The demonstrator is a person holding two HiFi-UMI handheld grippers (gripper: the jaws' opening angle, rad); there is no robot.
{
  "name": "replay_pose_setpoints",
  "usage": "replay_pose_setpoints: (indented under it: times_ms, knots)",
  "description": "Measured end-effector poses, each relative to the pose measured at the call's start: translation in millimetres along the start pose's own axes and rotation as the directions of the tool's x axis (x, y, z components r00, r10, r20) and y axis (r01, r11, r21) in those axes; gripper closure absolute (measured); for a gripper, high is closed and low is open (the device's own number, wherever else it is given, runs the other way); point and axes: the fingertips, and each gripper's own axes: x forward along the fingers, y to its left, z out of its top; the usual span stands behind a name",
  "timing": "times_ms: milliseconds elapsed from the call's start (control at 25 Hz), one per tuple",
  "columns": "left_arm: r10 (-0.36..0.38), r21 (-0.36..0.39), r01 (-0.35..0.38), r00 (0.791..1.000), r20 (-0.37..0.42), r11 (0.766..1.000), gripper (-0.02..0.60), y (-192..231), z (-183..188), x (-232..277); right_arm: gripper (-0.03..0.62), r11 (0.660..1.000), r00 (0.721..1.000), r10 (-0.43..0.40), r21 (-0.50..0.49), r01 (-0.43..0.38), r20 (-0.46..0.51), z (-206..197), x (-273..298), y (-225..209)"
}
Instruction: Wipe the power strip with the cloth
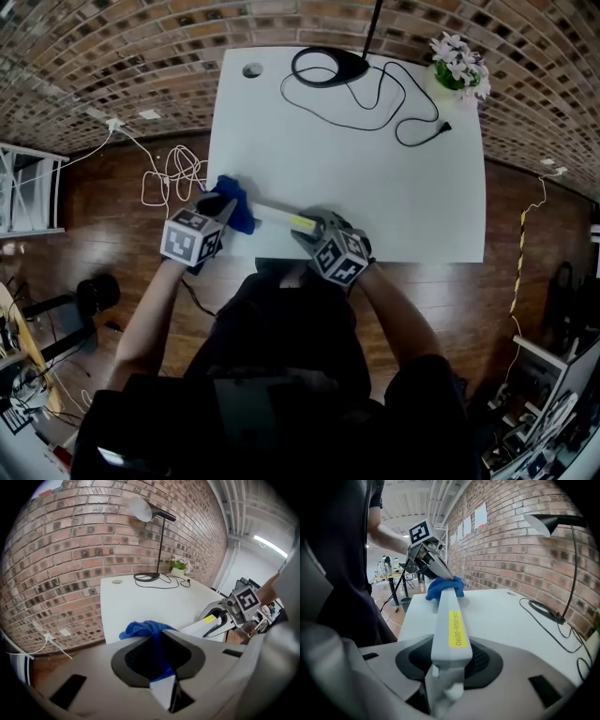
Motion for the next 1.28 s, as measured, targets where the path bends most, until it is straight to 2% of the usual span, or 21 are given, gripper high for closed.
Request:
replay_pose_setpoints:
  times_ms: [120, 360, 440, 600, 680, 760, 880, 960, 1160, 1280]
  knots:
    - [0.01, 0.04, -0.009, 1.0, -0.024, 0.999, 0.504, 0, -2, 1, 0.444, 1.0, 1.0, 0.003, 0.001, -0.003, -0.002, -1, 0, 0]
    - [-0.032, 0.009, 0.033, 0.999, -0.029, 0.999, 0.505, 5, -2, -1, 0.444, 0.999, 0.999, 0.031, 0.022, -0.031, -0.018, 1, 1, 1]
    - [-0.018, 0.009, 0.019, 0.999, -0.038, 1.0, 0.505, 12, -9, -2, 0.444, 0.999, 0.999, 0.03, 0.02, -0.029, -0.017, 1, 1, 1]
    - [0.039, 0.094, -0.033, 0.997, -0.061, 0.995, 0.514, 8, -16, -3, 0.444, 1.0, 1.0, 0.013, -0.005, -0.013, -0.002, -2, -1, 1]
    - [0.057, 0.108, -0.05, 0.997, -0.059, 0.993, 0.517, 3, -10, -2, 0.442, 1.0, 1.0, 0.01, -0.001, -0.01, -0.004, -3, -2, -2]
    - [0.055, 0.077, -0.052, 0.998, -0.037, 0.996, 0.518, 7, -11, -1, 0.444, 1.0, 1.0, 0.017, 0.012, -0.017, -0.012, -3, -2, -2]
    - [0.05, -0.027, -0.049, 0.998, 0.031, 0.998, 0.518, 13, -15, -1, 0.443, 1.0, 1.0, 0.018, 0.017, -0.018, -0.014, -1, -2, -1]
    - [0.059, -0.055, -0.055, 0.996, 0.066, 0.997, 0.522, 14, -13, -2, 0.442, 1.0, 1.0, 0.013, 0.018, -0.013, -0.01, -1, -1, -2]
    - [0.049, -0.006, -0.049, 0.994, 0.093, 0.999, 0.524, -1, 1, -9, 0.442, 0.999, 1.0, 0.023, 0.025, -0.023, -0.012, 1, 1, -2]
    - [0.049, 0.086, -0.056, 0.996, 0.072, 0.995, 0.522, -17, 10, -5, 0.442, 0.999, 1.0, 0.026, 0.027, -0.026, -0.017, 0, 0, -2]
